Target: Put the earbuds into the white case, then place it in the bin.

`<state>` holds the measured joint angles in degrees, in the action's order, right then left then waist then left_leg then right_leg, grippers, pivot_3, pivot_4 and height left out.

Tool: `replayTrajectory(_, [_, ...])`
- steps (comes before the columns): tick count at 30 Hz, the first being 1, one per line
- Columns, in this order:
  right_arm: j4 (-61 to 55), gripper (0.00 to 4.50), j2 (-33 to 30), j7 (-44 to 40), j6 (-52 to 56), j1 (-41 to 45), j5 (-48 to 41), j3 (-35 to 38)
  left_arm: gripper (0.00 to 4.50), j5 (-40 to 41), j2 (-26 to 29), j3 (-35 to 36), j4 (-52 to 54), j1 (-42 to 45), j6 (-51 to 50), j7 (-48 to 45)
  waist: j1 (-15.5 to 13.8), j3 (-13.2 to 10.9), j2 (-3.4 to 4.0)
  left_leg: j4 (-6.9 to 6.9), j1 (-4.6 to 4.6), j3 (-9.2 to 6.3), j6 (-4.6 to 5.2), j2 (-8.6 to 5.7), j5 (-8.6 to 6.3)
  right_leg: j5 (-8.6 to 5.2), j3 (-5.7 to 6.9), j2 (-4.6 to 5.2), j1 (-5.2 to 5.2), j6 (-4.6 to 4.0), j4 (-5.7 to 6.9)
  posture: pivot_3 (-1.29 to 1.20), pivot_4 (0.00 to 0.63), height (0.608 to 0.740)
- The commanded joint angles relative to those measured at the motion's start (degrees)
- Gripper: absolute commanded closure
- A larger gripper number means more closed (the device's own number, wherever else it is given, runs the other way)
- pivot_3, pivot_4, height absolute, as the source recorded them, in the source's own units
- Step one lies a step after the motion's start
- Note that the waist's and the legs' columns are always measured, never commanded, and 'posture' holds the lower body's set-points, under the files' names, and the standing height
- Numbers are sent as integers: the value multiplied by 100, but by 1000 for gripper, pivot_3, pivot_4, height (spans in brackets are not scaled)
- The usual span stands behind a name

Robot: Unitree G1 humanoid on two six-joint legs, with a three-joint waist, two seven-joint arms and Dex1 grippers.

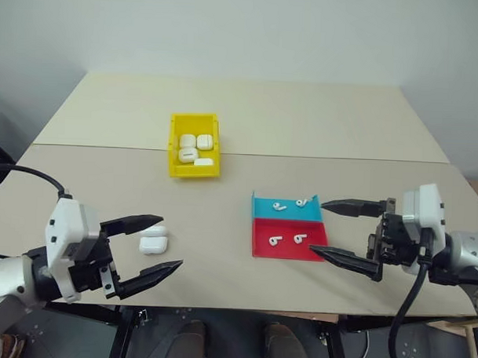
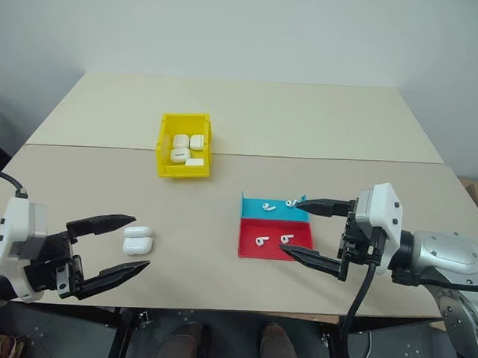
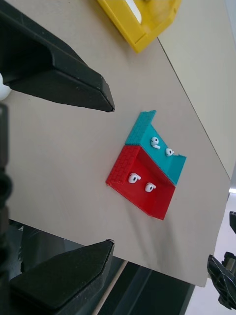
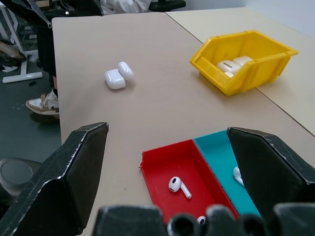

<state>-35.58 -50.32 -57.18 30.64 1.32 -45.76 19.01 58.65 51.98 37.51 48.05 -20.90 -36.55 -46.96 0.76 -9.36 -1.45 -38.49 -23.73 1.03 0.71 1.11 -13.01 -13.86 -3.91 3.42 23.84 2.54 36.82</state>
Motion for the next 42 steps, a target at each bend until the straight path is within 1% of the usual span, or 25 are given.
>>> replayTrajectory(1, [-91,26,-62,0,-111,69,-12,117,0,66,54,118,70,61,44,-4,1,0,0,0,0,0,0,0,0,0,0,0,0,0,0,0,150,740])
replayTrajectory(11, [-76,26,-13,23,-150,95,10,64,0,71,145,147,-59,193,-68,210,-1,0,0,0,0,0,0,0,0,0,0,0,0,0,0,0,150,740])
replayTrajectory(14, [-47,26,-3,49,-137,139,4,27,0,98,624,173,-290,389,-496,302,0,0,0,0,1,-1,0,0,0,0,0,-2,0,0,2,0,150,740])
replayTrajectory(15, [-24,26,3,57,-140,173,16,0,0,-53,803,172,-321,467,-546,299,-1,0,0,0,3,0,0,0,0,0,0,-1,-1,0,4,0,150,740])
replayTrajectory(17, [25,26,11,73,-147,245,43,-49,0,-200,991,134,-411,653,-578,329,0,0,0,0,3,1,0,-1,0,-1,0,-1,-1,1,1,0,150,740])
replayTrajectory(19, [47,26,22,108,-161,298,90,-81,0,-228,1260,87,-491,805,-852,403,0,-1,-2,1,2,3,0,-1,0,-1,-1,0,0,1,-2,0,150,740])
replayTrajectory(21, [69,26,-4,108,-130,353,64,-58,0,-769,1363,-56,-428,870,-697,471,0,-1,-3,7,0,2,0,0,0,-1,0,-1,4,0,-3,0,150,740])
replayTrajectory(23, [77,26,-24,121,-103,375,41,-40,0,-849,1849,-122,-434,922,-1202,461,0,-3,-7,14,0,8,0,-2,0,-2,-5,1,11,-1,1,0,150,740])
replayTrajectory(25, [35,26,-24,161,-71,361,17,-29,0,-311,2610,-277,-648,1178,-2288,504,3,-4,-9,15,-1,7,-1,-1,0,-2,-4,-1,14,-2,4,0,150,740])
replayTrajectory(27, [-10,26,-15,200,-37,337,-14,-26,0,136,3007,-482,-848,1508,-2995,689,9,-5,-10,15,-1,9,0,-1,0,-3,-5,0,16,-1,5,0,150,740])
replayTrajectory(29, [-37,26,8,234,-45,307,-8,-50,0,67,3146,-679,-894,1698,-3115,699,9,-5,-9,16,0,10,0,-2,0,-5,-7,2,16,3,5,0,150,740])
replayTrajectory(31, [-70,26,21,276,-42,284,-26,-64,0,96,3205,-846,-1027,1913,-3443,875,18,-5,-11,19,-1,10,0,-1,0,-5,-6,-1,20,2,7,0,150,740])
replayTrajectory(33, [-97,26,22,297,-51,253,-40,-56,0,-36,3576,-1234,-1232,2066,-3676,787,26,-8,-14,21,-1,11,-1,-1,0,-6,-7,-1,24,0,10,0,150,740])
replayTrajectory(35, [-102,26,27,310,-69,240,-43,-57,0,56,3658,-1527,-1449,2348,-3994,906,22,-8,-14,21,-1,11,-1,-2,0,-6,-6,-1,23,-1,14,0,150,740])
replayTrajectory(38, [-98,26,74,355,-104,256,-4,-120,0,229,4010,-2090,-1605,2763,-4354,715,18,-9,-19,21,-1,13,-1,-2,1,-6,-8,-1,24,-1,14,0,150,740])
replayTrajectory(39, [-106,26,96,364,-117,254,4,-147,0,339,3902,-2168,-1703,2971,-4528,786,18,-9,-18,21,-1,13,-1,-3,1,-6,-7,-1,23,-1,15,0,150,740])
replayTrajectory(40, [-119,26,119,373,-127,250,5,-176,0,459,3832,-2411,-1863,3301,-4846,831,15,-9,-18,21,-1,15,-1,-4,1,-6,-8,1,23,0,13,0,150,740])
replayTrajectory(42, [-148,26,163,384,-139,246,2,-227,0,539,3460,-2690,-2105,3888,-5405,1101,8,-10,-19,21,-2,15,-1,-3,1,-7,-8,-1,24,1,14,0,150,740])
